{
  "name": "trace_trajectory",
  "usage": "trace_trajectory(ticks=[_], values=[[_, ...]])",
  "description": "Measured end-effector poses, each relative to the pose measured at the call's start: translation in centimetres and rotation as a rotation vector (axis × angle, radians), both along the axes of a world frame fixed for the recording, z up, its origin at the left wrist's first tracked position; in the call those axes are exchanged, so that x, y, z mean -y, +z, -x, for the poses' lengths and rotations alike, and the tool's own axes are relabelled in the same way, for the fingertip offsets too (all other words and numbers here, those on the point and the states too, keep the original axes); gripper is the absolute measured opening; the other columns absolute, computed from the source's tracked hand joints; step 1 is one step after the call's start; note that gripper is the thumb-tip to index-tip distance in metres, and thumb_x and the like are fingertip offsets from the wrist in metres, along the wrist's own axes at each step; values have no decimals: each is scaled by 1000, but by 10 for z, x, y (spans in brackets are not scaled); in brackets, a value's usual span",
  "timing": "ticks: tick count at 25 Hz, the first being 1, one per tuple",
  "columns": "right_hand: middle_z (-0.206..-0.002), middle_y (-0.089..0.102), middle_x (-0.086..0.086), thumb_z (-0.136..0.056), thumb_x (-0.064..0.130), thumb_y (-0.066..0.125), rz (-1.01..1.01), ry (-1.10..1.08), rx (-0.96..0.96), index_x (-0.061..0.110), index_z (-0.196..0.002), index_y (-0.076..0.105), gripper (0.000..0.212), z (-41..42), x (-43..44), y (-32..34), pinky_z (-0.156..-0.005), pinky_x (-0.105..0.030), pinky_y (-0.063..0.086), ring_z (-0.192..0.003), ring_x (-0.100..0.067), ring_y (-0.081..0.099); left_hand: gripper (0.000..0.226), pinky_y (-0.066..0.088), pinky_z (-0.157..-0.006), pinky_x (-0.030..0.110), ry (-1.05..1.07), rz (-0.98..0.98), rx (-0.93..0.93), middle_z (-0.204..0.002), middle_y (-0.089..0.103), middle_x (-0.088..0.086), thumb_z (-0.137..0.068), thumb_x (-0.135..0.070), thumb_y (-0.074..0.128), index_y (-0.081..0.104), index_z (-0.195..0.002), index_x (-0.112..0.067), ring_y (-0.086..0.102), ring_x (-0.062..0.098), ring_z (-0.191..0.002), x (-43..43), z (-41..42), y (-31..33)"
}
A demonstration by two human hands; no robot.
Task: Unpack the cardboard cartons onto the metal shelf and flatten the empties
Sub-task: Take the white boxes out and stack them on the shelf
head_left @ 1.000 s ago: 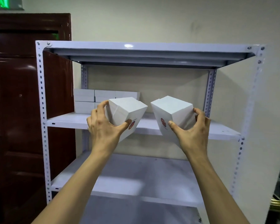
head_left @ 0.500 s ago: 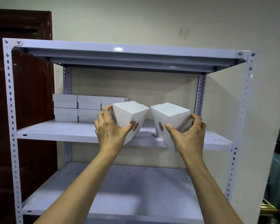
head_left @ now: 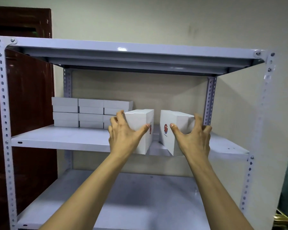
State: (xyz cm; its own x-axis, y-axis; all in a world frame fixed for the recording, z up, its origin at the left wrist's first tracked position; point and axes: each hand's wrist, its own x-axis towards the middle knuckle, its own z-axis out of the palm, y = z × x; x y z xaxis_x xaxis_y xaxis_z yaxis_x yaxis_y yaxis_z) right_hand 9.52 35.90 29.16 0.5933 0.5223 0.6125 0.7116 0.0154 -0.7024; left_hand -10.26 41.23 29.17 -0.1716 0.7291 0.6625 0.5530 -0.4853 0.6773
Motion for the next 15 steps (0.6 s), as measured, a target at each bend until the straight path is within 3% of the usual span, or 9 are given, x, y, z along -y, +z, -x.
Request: trace_trajectory(ticks=[3, 5, 7, 10, 15], values=[[-143, 30, -7, -76, 65, 74, -45, -3, 56, 33, -150, 28, 92, -3, -2, 1, -103, -49, 41, -132, -33, 38, 96, 46, -98, 48, -63, -62, -133, -152, 23, 2, -75, -59, 78, 21, -152, -45, 33, 29, -133, -7, 0, 4], [-147, 27, -5, -78, 61, 73, -57, 35, 69, 38, -151, 27, 89, -5, -3, -1, -107, -50, 40, -135, -31, 37, 80, 46, -99, 45, -82, -125, -219, -156, 21, -1, -80, -56, 75, 32, -147, -48, 31, 26, -133, -10, -2, 5], [-143, 30, -1, -81, 54, 73, -49, 95, 40, 44, -149, 29, 82, -5, -3, -4, -101, -46, 44, -130, -28, 45, 62, 44, -92, 38, -89, -146, -246, -153, 27, -2, -84, -54, 72, 45, -139, -45, 35, 26, -131, -11, -3, 7], [-133, 38, 0, -82, 49, 74, -66, 99, 23, 44, -140, 39, 68, -5, -3, -2, -86, -36, 43, -114, -28, 55, 53, 37, -85, 30, -91, -135, -223, -140, 40, -3, -86, -51, 71, 50, -133, -42, 41, 25, -122, -13, -3, 8], [-123, 41, 2, -81, 53, 75, -159, 66, -41, 40, -135, 42, 65, 2, -4, 12, -87, -37, 45, -101, -22, 53, 49, 37, -87, 28, -130, -151, -166, -133, 45, -2, -85, -54, 70, 55, -130, -41, 42, 23, -119, -19, -2, 9]])
